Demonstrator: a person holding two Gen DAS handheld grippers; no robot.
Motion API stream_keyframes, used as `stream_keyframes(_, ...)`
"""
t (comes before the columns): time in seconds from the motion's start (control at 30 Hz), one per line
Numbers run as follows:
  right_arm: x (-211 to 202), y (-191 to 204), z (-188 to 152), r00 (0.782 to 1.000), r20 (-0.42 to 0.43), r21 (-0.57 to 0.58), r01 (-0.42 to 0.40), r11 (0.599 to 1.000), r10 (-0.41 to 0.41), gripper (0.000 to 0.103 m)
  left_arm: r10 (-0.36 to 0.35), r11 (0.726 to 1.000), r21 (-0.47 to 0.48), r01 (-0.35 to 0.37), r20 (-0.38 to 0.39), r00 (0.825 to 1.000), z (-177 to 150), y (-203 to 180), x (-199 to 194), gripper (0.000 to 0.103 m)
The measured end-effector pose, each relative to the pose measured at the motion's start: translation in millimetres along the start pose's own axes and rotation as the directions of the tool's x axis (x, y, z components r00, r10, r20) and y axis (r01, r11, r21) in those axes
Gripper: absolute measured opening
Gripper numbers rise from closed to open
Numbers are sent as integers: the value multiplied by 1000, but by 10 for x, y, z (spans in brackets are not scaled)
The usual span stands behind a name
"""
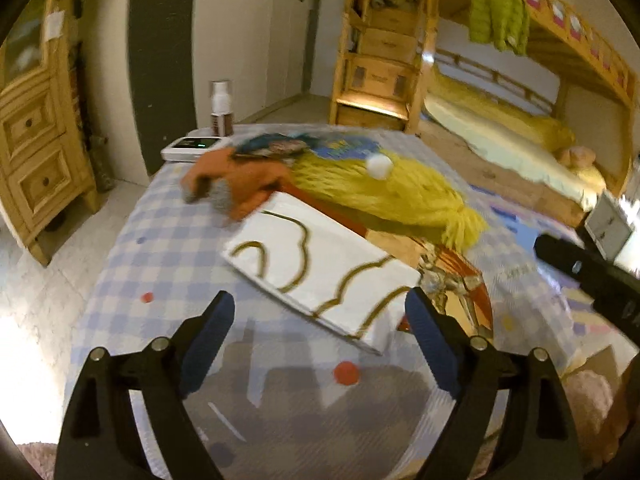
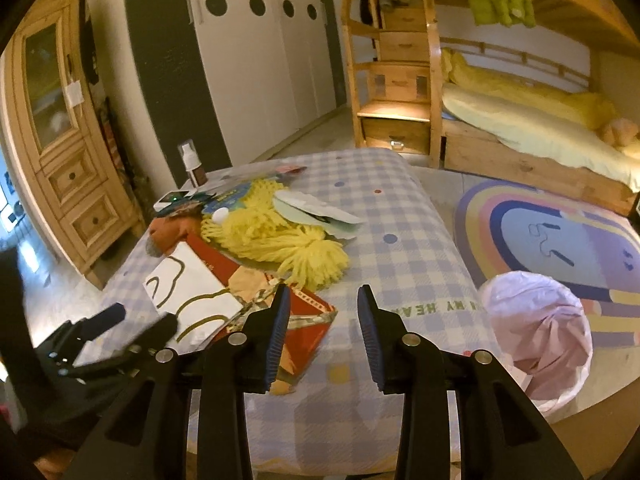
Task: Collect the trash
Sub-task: 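Grasp the white paper with gold stripes with the left gripper and lift it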
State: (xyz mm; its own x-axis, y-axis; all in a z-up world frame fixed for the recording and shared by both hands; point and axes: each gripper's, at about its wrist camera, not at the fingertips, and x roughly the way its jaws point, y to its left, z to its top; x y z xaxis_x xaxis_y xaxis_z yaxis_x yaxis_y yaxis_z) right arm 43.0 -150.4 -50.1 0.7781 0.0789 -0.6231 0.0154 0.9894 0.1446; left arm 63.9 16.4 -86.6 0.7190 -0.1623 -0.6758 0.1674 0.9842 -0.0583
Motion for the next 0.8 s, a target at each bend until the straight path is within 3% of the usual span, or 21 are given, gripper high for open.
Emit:
stream_keyframes(0.2,0,-93,5,1000,-3,18,-3,1000,3,37,91,995,52,-86,-102,991,-53,-57,221,80)
stream_keyframes(0.43,-45,-74,3,1000,1,17,-22,1000,22,37,110,994,18,-109,-121,987,-173,290,34,77)
stream_keyframes(0.63,-46,28,-32,999,-2,6,-51,999,51,37,162,985,-35,-168,-132,978,-293,631,-175,77)
stream_keyframes(0.7,-40,63,-52,998,0,0,-58,998,58,37,124,989,-66,-130,-97,988,-307,667,-282,78)
stream_keyframes(0.8,-1,113,-77,998,3,-9,-64,998,65,37,54,996,-63,-56,-39,998,-282,565,-382,92)
